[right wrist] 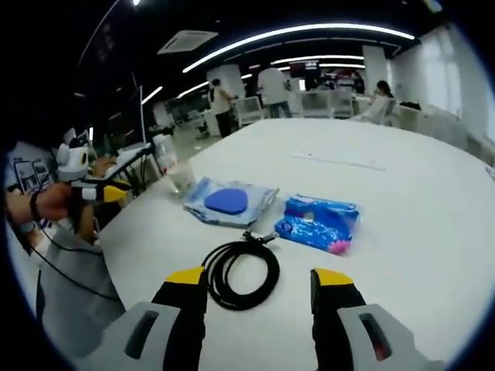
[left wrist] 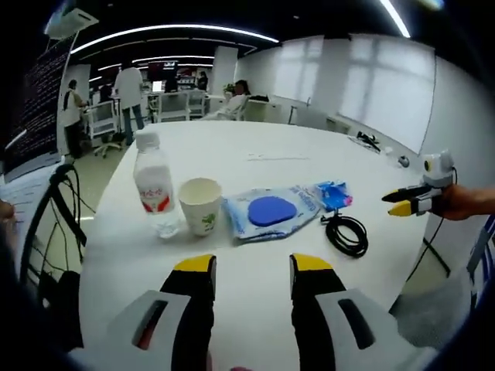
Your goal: Arrange the tabletop items into an orderly group along one side of the table until the central work area is clear of visible clutter.
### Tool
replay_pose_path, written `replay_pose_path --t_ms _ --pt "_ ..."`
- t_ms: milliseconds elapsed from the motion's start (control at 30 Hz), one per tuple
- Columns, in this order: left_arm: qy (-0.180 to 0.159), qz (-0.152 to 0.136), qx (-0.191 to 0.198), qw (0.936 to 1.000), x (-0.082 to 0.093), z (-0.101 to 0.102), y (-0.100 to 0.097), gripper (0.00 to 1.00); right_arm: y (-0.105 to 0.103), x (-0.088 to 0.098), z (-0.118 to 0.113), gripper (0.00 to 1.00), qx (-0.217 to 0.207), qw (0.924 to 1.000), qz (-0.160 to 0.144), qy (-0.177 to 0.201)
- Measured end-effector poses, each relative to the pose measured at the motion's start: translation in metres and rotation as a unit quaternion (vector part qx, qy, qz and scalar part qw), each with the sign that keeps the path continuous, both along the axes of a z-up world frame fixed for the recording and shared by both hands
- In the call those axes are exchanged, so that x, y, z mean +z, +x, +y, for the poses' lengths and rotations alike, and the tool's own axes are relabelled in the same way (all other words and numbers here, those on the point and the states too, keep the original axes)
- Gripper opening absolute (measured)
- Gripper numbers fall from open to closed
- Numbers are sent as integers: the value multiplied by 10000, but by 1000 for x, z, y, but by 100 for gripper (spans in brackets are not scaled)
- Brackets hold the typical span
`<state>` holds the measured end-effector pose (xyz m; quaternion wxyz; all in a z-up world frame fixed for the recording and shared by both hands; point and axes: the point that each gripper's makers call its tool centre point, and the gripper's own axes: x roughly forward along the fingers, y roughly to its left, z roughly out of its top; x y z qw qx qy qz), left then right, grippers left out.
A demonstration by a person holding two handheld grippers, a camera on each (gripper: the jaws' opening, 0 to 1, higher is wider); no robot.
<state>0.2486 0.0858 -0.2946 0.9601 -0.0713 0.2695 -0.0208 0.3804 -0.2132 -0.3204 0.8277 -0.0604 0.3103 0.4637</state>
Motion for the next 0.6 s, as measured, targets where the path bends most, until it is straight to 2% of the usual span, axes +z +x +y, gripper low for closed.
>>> replay_pose_path --t_ms 100,233,367,400,467,600 --pt "-39 -105 183 9998 4 13 -8 41 -3 2 0 58 9 10000 -3 32" --pt "-42 -220 306 9993 14 20 -21 44 -11 10 4 61 -10 9999 -4 129" --pt "-26 -287 320 9991 16 22 -32 48 -11 11 5 64 2 9999 -11 171" --pt "-44 -308 350 9989 15 30 -34 49 -12 12 5 65 9 9998 -10 189" --pt "-55 -328 401 9986 14 31 -39 50 -16 16 6 66 -22 9997 0 255" --pt "-185 -407 538 9975 14 34 -45 52 -22 16 8 68 -24 9996 23 289"
